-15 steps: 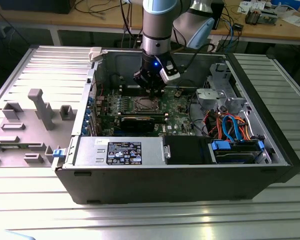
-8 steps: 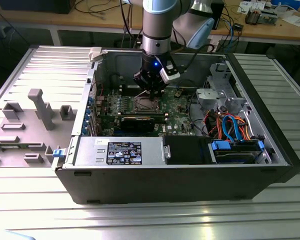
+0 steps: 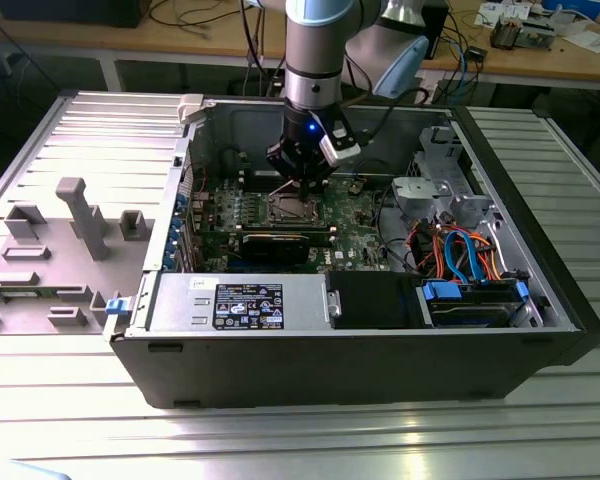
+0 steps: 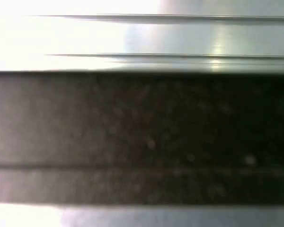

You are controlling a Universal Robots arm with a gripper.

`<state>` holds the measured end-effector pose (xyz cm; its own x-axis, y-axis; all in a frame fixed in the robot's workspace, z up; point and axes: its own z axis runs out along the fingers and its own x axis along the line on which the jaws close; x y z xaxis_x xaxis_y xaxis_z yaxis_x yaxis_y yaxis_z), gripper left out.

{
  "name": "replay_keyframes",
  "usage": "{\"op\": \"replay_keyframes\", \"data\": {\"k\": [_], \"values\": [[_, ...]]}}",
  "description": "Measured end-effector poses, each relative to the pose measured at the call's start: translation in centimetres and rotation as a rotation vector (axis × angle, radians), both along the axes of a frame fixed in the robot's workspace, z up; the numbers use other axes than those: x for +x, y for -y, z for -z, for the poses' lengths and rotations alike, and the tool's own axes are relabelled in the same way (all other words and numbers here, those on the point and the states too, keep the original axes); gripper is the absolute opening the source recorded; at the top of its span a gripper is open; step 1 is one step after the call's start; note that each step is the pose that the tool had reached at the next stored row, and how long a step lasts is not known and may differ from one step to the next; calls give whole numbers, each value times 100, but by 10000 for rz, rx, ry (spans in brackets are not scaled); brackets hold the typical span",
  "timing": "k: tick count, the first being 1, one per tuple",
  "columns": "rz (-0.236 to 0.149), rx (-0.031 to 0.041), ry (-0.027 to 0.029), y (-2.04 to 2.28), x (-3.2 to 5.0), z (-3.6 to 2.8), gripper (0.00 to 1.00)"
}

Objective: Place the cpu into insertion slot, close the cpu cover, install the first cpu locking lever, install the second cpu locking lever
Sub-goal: 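Install the first cpu locking lever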

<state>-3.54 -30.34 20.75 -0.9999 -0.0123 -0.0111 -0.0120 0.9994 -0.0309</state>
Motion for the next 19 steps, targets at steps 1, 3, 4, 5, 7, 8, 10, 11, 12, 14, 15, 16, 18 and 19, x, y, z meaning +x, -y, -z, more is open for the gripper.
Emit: {"op": "replay_keyframes", "data": {"k": [1,3,4,5,7,8,10,11,12,14,15,16,18,19], "values": [[0,0,2,0,0,-3,11],[2,-3,1,25,0,-5,11],[2,-2,1,39,0,-5,11],[1,0,1,53,0,-5,11],[2,4,1,81,0,-5,11],[3,13,2,91,-11,-6,11],[1,34,25,92,-43,-12,11],[2,36,43,93,-60,-14,11],[0,36,84,97,-118,-16,11],[1,40,332,101,-286,-114,11],[1,58,401,101,-294,-151,11],[0,123,411,101,-294,-151,11],[7,351,416,101,-296,-153,11],[8,465,420,102,-298,-153,11]]}}
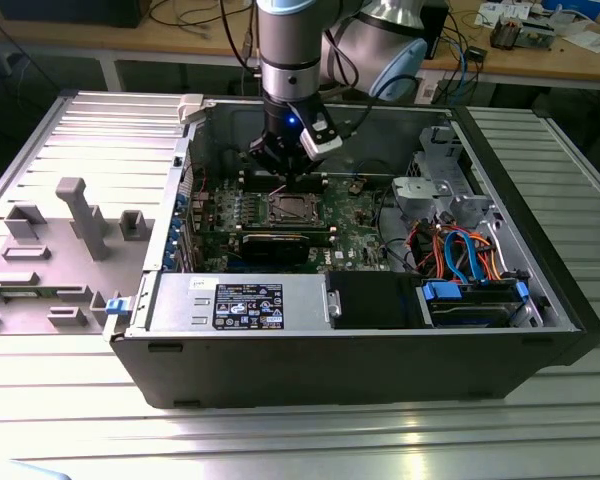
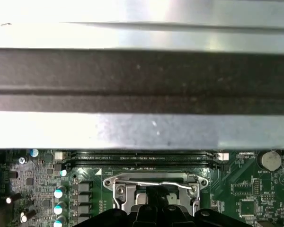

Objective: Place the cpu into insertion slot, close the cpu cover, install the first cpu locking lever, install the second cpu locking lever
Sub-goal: 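Install the first cpu locking lever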

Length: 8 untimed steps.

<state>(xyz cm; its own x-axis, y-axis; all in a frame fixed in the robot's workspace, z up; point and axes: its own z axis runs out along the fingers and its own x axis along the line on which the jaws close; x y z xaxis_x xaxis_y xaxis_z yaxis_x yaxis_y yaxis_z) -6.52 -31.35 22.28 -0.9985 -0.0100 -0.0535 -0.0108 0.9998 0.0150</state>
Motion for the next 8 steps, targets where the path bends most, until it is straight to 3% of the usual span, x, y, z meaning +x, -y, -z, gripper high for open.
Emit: {"op": "replay_keyframes", "data": {"k": [1,4,6,7,8], "values": [[0,100,1,1,-4,-7,11],[0,116,13,0,-8,-12,11],[2,-14,11,2,-9,-12,11],[1,-138,11,4,-10,-12,11],[1,-196,12,7,-14,-12,11]]}}
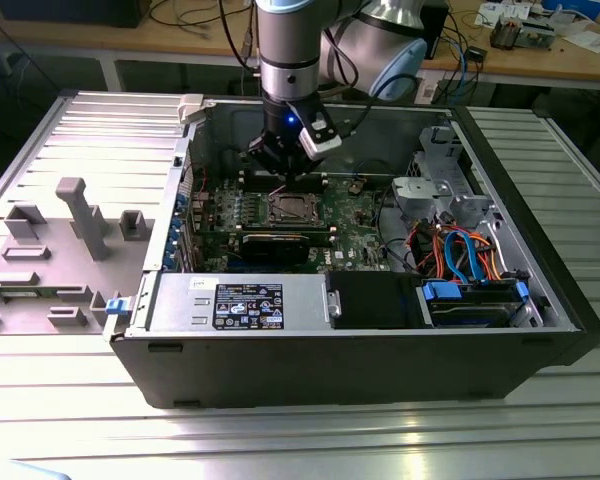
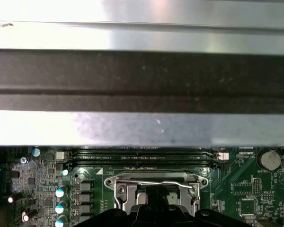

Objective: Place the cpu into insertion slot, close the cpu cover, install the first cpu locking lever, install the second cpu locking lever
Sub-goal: 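Install the first cpu locking lever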

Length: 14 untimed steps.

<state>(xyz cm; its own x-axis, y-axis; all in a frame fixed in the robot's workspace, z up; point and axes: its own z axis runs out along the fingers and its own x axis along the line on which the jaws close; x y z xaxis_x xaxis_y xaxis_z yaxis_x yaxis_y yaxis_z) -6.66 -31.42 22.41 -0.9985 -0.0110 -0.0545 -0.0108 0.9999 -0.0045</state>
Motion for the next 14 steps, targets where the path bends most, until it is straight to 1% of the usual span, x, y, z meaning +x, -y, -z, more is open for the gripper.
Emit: {"op": "replay_keyframes", "data": {"k": [1,3,6,8,9,10,11,12,14], "values": [[0,-77,-1,5,-8,0,11],[-1,-140,-1,10,-41,0,11],[-6,-155,1,10,-97,-7,11],[-6,-131,10,10,-116,-21,11],[-9,-87,13,10,-121,-31,11],[-9,-59,15,10,-123,-34,11],[-9,-11,18,10,-124,-35,11],[-9,58,19,10,-124,-35,11],[-8,318,20,7,-124,-35,11]]}}
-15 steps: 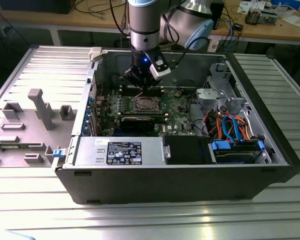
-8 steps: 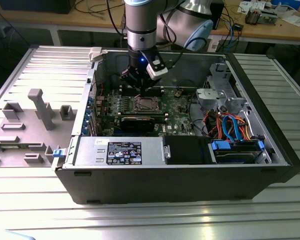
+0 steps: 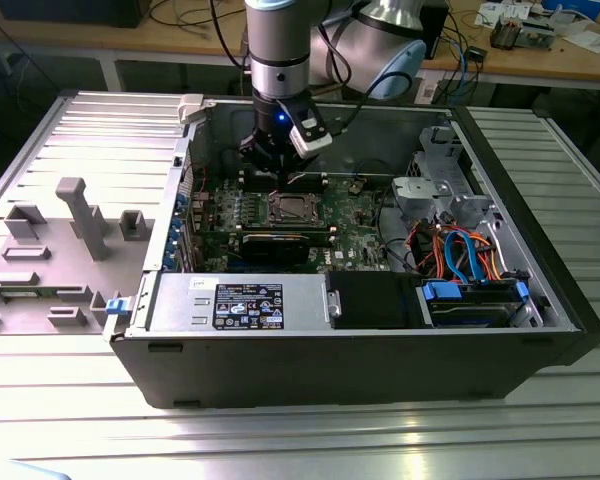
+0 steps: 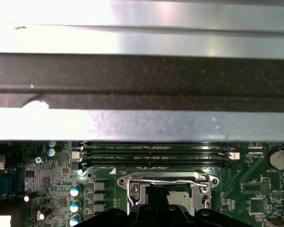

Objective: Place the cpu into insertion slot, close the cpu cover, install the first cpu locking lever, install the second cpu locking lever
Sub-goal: 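Install the first cpu locking lever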

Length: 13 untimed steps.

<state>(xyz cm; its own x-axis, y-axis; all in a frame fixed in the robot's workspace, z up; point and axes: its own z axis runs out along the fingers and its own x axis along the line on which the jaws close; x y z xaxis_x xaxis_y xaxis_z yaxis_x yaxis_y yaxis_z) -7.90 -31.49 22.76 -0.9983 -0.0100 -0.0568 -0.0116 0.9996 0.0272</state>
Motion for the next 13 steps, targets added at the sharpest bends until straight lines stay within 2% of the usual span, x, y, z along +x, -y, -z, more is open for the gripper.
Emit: {"op": "replay_keyframes", "data": {"k": [1,2,7,13], "values": [[0,92,1,0,0,0,11],[0,138,1,-1,0,0,11],[-45,140,1,-14,23,1,11],[-238,139,-1,-73,33,1,11]]}}
